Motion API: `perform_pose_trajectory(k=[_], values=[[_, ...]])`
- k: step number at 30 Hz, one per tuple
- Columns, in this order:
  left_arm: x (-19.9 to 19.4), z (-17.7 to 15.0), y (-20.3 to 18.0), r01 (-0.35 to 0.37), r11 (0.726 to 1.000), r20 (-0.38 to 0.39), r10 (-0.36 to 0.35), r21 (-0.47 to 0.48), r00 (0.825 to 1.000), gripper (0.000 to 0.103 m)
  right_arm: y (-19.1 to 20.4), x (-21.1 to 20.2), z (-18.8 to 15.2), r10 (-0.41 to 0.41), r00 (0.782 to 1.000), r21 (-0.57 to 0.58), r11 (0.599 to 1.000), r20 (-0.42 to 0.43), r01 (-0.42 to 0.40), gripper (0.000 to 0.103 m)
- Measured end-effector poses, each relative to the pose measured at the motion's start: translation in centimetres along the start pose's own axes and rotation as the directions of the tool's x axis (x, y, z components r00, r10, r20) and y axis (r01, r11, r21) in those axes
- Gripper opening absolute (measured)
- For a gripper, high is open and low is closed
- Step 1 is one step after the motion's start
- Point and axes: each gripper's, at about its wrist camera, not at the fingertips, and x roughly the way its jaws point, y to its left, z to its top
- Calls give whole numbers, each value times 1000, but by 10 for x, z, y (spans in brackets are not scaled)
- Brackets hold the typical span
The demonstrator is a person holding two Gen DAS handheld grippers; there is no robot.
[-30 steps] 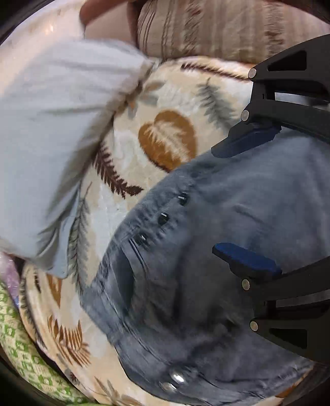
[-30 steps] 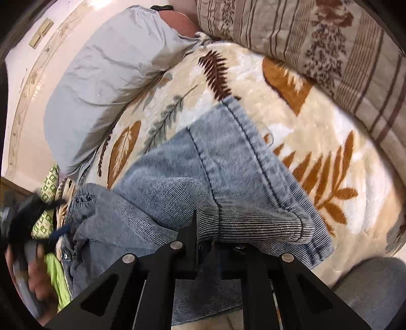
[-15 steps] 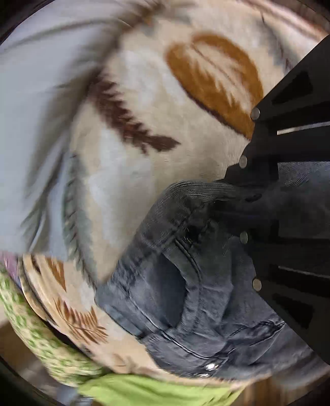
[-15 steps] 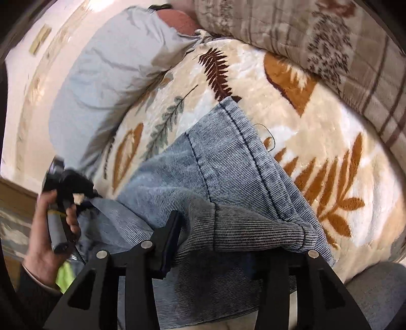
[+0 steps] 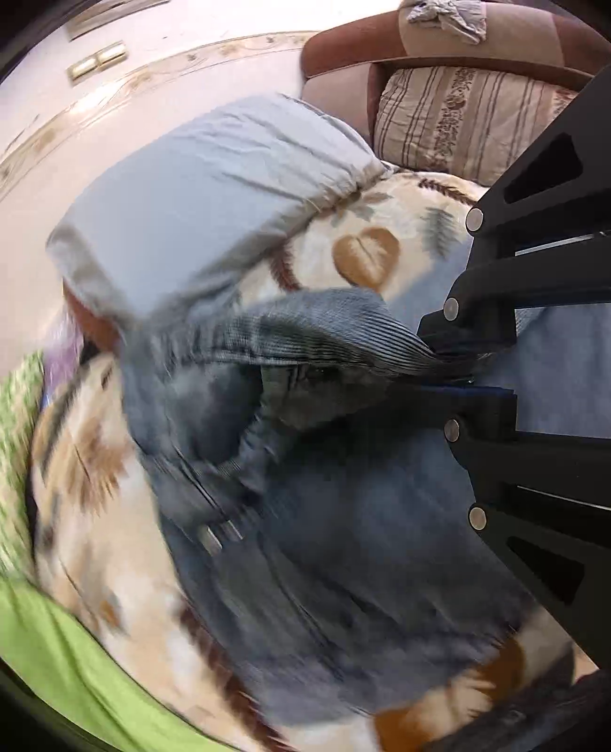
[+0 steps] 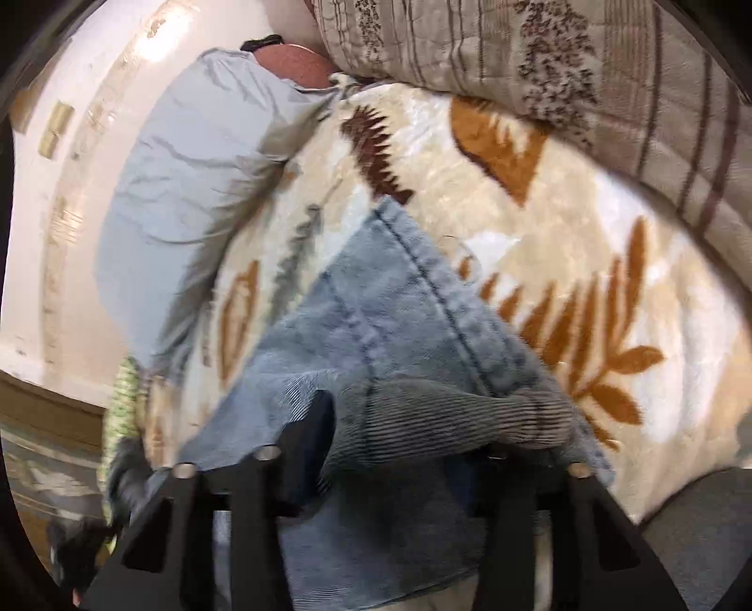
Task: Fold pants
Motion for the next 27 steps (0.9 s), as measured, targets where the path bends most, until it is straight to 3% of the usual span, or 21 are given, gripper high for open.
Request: perform_pose_trajectory(k=[6, 10, 13, 16, 18, 20, 22, 24, 27], values=[[8, -33, 52, 13, 998, -55, -17, -67, 998, 8, -11, -18, -5, -31, 999, 10, 999, 22, 31, 41], [16, -35, 62, 17, 998, -75, -22, -66, 997, 8, -7, -15, -4, -108, 994, -34, 993, 30, 109, 18], [16, -28, 53, 56, 996, -73, -61, -70, 995, 8, 7, -21, 11, -129, 989, -85, 987, 75, 136, 10], [1, -13, 31, 120, 992, -50, -122, -41, 991, 8, 23, -34, 39, -55, 996, -108, 992, 75, 63, 10], [-16, -10, 16, 171, 985, -18, -171, -3, 985, 8, 37, -55, 51, 10, 992, -150, 989, 126, 10, 10], [-27, -15, 11, 183, 982, -7, -183, 41, 983, 8, 50, -74, 52, 17, 985, -218, 976, 170, 21, 10], [-28, -26, 22, 159, 986, -11, -158, 56, 987, 8, 51, -78, 42, -22, 985, -252, 965, 172, 65, 10], [-12, -44, 41, 94, 992, -45, -91, 78, 995, 8, 34, -56, 30, -121, 988, -247, 959, 97, 141, 10], [22, -65, 68, -15, 993, -108, 28, 113, 994, 8, -3, -22, 15, -237, 971, -174, 958, -22, 230, 13]])
